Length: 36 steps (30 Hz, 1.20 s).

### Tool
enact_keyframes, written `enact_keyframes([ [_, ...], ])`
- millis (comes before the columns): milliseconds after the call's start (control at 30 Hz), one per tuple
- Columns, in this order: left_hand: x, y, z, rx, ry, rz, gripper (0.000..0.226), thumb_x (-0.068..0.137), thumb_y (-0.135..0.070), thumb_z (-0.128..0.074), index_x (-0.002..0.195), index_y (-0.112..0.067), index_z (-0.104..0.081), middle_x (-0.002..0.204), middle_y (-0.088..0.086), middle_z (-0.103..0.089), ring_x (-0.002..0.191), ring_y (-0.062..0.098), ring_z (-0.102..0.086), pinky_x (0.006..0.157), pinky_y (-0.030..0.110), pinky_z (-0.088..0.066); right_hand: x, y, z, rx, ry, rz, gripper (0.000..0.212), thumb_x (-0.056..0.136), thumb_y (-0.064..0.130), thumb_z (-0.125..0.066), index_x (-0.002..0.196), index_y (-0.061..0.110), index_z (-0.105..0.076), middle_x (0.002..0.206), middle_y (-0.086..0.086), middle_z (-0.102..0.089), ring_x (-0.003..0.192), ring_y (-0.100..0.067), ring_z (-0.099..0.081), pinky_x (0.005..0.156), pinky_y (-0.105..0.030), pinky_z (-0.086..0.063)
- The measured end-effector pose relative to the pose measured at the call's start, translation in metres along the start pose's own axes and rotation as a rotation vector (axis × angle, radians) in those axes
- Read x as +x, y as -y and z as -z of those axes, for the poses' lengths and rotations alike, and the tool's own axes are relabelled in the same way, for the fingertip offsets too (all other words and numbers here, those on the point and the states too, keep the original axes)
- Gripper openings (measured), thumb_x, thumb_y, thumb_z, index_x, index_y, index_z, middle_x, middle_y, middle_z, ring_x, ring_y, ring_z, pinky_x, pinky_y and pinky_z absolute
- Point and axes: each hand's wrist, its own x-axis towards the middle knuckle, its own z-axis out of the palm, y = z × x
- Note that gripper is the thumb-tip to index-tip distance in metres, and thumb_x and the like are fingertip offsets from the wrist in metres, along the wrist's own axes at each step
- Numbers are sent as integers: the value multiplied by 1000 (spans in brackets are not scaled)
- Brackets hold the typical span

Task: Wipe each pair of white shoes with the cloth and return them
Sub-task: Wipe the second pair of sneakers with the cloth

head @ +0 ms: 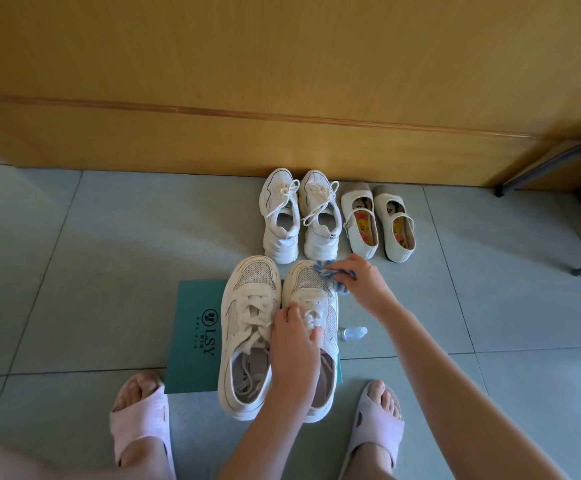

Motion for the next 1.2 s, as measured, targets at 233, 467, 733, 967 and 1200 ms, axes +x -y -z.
enact_keyframes([
  [233,0,0,1,0,1,-13,56,92,-38,-53,139,-11,-37,132,4,-47,121,18,-48,99,25,-41,20,30,13,136,-78,32,23,92,1,-53,109,5,-67,73,2,-64,53,-1,-56,53,-10,-48],
  [467,1,1,1,9,13,-6,56,93,-38,-51,140,-12,-36,133,4,-46,122,18,-47,100,25,-40,33,38,-20,-37,22,23,24,92,10,-55,112,7,-68,102,-9,-55,95,-21,-49,85,-22,-39],
  [733,0,1,0,-37,3,2,55,93,-34,-53,141,-14,-35,135,4,-43,126,19,-41,102,27,-36,-14,10,-24,158,-191,-142,23,90,7,-59,109,-3,-66,106,-14,-59,89,-18,-54,69,-7,-31],
  [967,1,2,0,-32,13,17,57,92,-35,-56,141,-12,-37,135,5,-44,126,20,-41,102,28,-35,-42,3,-27,211,-227,-207,18,87,3,-61,103,-2,-69,100,-15,-61,81,-19,-55,60,1,-38],
  [1200,0,5,0,-39,7,-19,57,91,-37,-55,140,-12,-38,134,5,-45,125,19,-43,102,28,-37,-50,4,-5,512,-130,-465,13,89,0,-57,93,0,-69,53,2,-60,39,-5,-51,38,-14,-40],
])
